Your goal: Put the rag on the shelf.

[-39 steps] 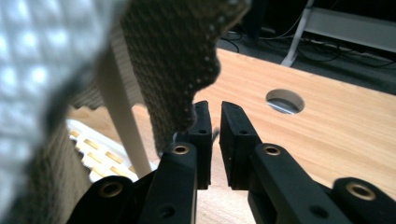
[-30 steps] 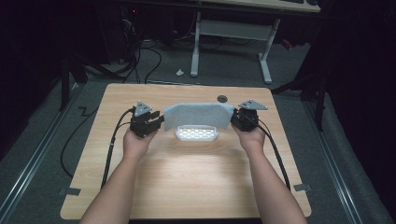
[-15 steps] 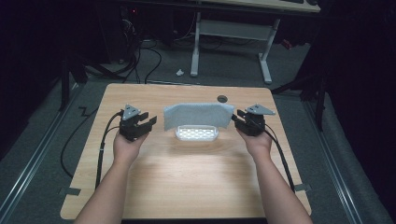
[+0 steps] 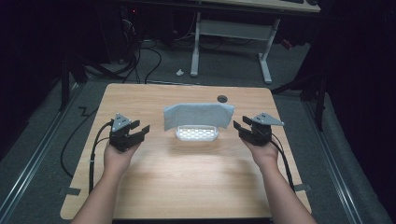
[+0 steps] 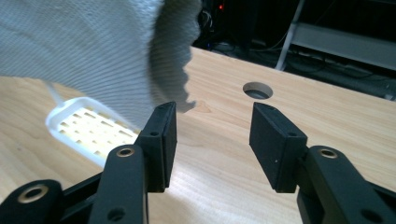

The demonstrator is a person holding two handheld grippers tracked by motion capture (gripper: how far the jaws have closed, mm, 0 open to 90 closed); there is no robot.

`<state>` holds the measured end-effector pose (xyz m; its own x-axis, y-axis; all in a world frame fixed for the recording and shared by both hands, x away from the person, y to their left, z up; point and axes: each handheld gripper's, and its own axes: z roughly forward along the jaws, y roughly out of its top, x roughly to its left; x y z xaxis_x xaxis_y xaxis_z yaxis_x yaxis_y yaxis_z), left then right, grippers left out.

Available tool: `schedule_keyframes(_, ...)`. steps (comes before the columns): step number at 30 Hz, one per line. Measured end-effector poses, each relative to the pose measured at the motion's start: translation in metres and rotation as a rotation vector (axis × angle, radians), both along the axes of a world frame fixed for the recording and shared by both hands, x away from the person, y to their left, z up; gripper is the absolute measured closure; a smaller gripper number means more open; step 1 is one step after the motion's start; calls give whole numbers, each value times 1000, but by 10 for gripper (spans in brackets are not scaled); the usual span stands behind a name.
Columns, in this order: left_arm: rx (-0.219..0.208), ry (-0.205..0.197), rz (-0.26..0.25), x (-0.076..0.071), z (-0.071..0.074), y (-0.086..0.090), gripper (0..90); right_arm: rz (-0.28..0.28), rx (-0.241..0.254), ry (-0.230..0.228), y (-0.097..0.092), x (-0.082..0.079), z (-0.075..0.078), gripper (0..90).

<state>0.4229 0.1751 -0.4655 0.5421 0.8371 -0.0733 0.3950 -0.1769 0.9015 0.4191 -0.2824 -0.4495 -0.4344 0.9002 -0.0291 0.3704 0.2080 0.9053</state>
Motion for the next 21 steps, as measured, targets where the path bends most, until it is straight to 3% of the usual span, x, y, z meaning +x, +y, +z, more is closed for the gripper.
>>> schedule_keyframes(2,-4,-2,-16,-15,0,1,473,10,-6,15,1,-10,1,492)
schedule_keyframes(4,-9,-10,-18,-32,-2,2,472,26,-8,-15,1,-23,1,486)
schedule_keyframes(9,-19,21,-64,-75,-12,-5,470,41,-43,-17,6,-61,-2,438)
schedule_keyframes(13,75,21,-143,-106,-19,-32,450,61,-39,12,14,-92,-7,407)
schedule_keyframes(17,76,80,-203,-118,-30,-62,427,79,-62,35,28,-118,-21,393)
schedule_keyframes(20,62,87,-228,-132,-49,-81,448,74,-43,62,38,-132,-43,385)
schedule_keyframes(21,96,111,-259,-132,-53,-86,454,77,-35,76,41,-139,-55,422)
